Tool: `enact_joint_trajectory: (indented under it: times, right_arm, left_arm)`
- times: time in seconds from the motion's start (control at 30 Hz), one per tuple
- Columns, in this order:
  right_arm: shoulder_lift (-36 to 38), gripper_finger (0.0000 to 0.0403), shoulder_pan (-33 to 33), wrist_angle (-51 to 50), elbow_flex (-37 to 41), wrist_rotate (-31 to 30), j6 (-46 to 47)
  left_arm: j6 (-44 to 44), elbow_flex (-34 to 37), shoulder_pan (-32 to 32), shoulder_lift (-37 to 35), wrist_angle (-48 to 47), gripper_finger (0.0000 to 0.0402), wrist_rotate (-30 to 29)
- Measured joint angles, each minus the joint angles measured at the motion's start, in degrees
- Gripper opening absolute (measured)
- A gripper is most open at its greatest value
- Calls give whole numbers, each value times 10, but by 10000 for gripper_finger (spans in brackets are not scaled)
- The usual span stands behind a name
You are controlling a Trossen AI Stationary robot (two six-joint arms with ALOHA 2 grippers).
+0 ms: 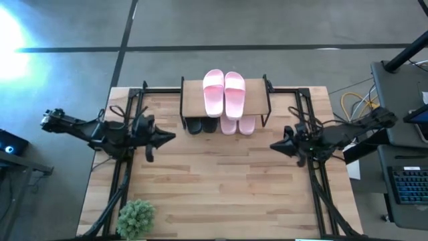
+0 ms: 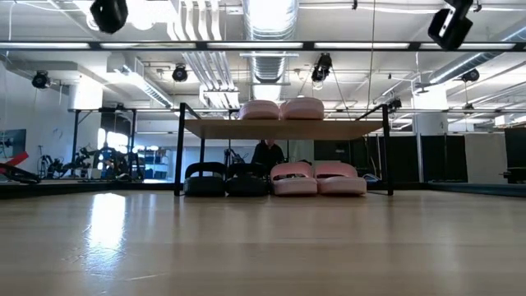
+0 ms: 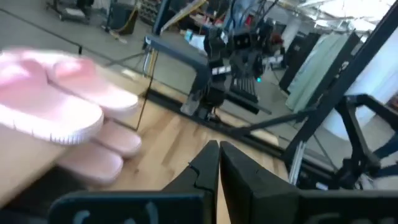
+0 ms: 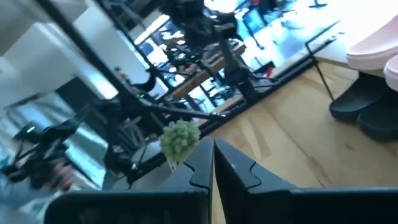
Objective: Pick and place slides into the shelf
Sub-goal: Return to Home Position
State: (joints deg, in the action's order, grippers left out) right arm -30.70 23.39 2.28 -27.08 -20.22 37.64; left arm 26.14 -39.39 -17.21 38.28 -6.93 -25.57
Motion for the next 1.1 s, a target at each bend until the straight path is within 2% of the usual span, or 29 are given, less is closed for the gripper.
enact_joint_trajectory:
  times: [0.13, 0.27, 0.4, 0.6, 0.8, 1.1]
  right_arm:
    - [57, 8, 0, -3, 42, 27, -26]
    - [113, 8, 0, -2, 81, 44, -20]
    - [170, 8, 0, 11, 122, 52, -15]
    - [249, 8, 0, 49, 178, 59, -39]
    - [308, 9, -1, 45, 222, 59, -51]
    - [303, 8, -8, 55, 266, 70, -33]
  left_arm:
    - [4, 68, 1, -42, 26, 0, 33]
    - [-15, 144, 4, -83, 135, 0, 67]
    - [-29, 231, 12, -126, 249, 0, 67]
    - [-31, 336, 15, -189, 361, 0, 62]
    - [-58, 375, 15, -229, 368, 0, 56]
    - [-56, 389, 15, -242, 339, 0, 33]
